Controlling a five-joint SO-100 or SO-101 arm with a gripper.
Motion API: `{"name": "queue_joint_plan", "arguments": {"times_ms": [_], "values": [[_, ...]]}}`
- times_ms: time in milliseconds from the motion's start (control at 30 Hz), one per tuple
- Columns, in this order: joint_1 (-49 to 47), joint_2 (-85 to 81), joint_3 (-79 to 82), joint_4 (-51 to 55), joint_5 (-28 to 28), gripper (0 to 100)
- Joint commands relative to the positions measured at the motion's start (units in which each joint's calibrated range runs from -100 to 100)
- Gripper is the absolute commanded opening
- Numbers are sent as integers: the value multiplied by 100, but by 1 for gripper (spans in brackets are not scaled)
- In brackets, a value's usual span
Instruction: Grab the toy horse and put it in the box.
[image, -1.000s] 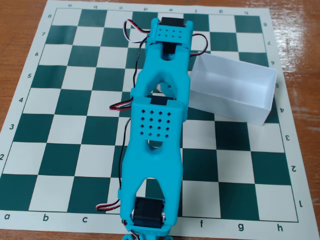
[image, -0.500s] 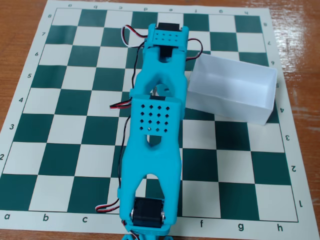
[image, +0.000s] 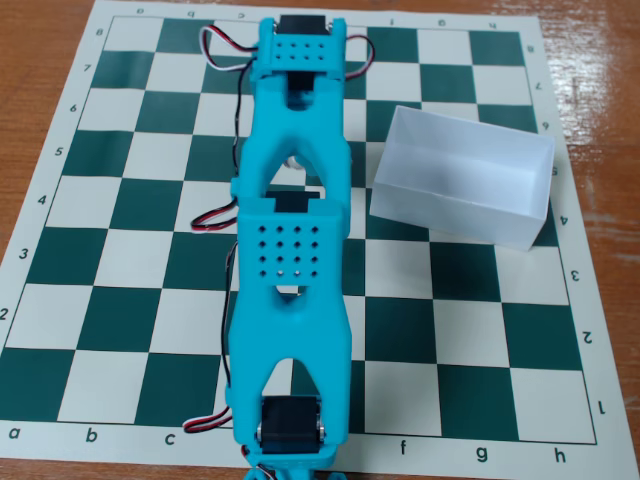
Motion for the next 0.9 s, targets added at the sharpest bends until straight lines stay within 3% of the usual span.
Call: {"name": "queue_joint_plan", "arguments": {"times_ms": [0, 233, 500, 867], "values": [[-133, -1084, -98, -65, 201, 0], [596, -1748, 184, -123, 978, 0], [1631, -1677, 930, -1394, 1828, 0], [1953, -1845, 2678, -2540, 2570, 0]]}}
